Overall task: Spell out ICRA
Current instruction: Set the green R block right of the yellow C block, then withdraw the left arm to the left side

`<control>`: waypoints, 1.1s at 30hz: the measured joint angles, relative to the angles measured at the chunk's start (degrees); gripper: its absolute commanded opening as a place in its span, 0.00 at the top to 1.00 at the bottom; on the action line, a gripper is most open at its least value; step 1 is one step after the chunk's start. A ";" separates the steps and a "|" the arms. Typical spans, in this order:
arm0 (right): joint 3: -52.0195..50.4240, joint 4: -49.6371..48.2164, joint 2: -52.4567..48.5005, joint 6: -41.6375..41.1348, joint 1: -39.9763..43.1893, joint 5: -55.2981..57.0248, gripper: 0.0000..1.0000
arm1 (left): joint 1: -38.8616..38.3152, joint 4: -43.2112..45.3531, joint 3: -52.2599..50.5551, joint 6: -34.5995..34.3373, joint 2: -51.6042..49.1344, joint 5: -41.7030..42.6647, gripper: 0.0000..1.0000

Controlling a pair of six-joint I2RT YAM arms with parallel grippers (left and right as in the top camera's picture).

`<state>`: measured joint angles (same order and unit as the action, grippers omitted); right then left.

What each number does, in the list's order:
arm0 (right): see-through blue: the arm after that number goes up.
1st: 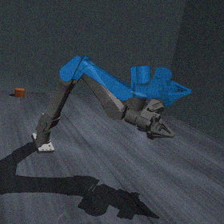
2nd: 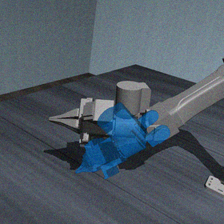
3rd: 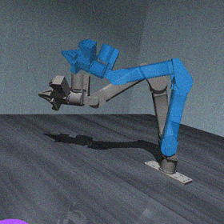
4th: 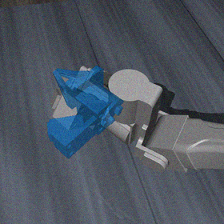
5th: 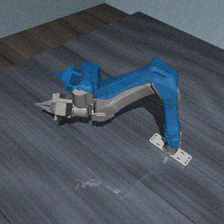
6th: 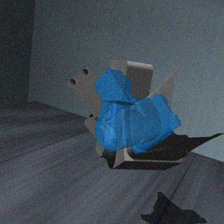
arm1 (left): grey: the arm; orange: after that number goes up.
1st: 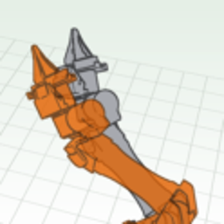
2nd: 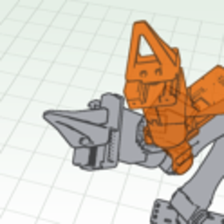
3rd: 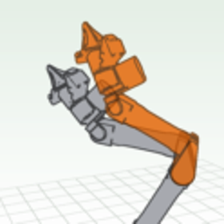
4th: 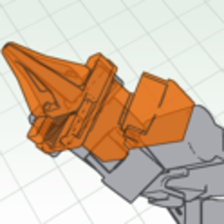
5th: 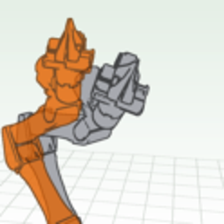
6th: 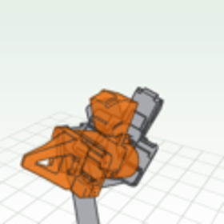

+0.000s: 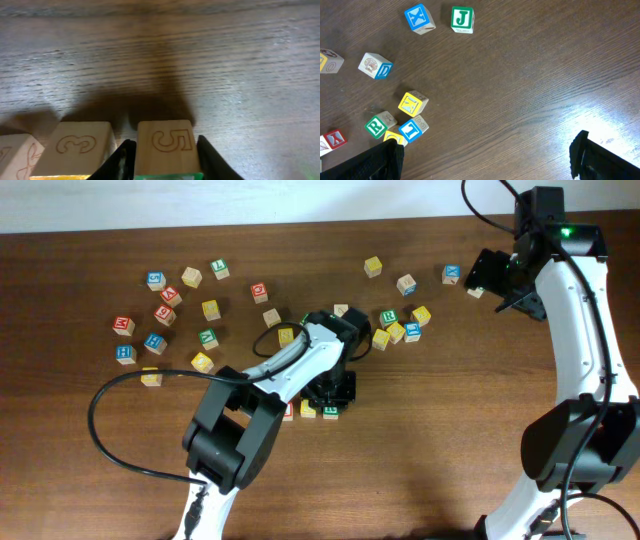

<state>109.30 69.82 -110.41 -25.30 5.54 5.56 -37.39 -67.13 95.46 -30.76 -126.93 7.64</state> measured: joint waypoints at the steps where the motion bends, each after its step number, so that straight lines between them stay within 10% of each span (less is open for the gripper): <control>1: 0.00 0.00 0.00 0.04 0.00 0.00 0.02 | 0.00 0.09 -0.02 -0.59 0.02 -0.22 0.46; 14: 0.00 0.00 0.00 0.00 0.00 0.00 0.02 | 0.00 -1.31 1.11 -1.92 0.00 -0.61 0.71; 17: 0.00 0.00 0.00 0.02 0.00 0.00 0.02 | 0.20 -1.16 1.14 -2.80 0.00 -0.55 0.65; 18: 0.00 0.00 0.00 0.02 0.00 0.00 0.02 | 0.35 -1.18 1.14 -2.93 0.00 -0.52 0.54; 19: 0.00 0.00 0.00 0.02 0.00 0.00 0.02 | 0.85 -1.75 1.53 -2.95 0.00 -0.24 0.23; 20: 0.00 0.00 -0.02 0.00 0.00 0.00 0.02 | 1.84 -2.69 2.62 -3.15 0.00 0.11 0.18; 33: 0.00 0.00 0.00 0.04 0.00 0.00 0.02 | 21.70 -26.60 41.11 4.70 -0.57 1.07 0.01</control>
<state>109.30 69.82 -110.41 -25.26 5.54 5.56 -15.68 -93.73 136.57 -26.06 -127.50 8.71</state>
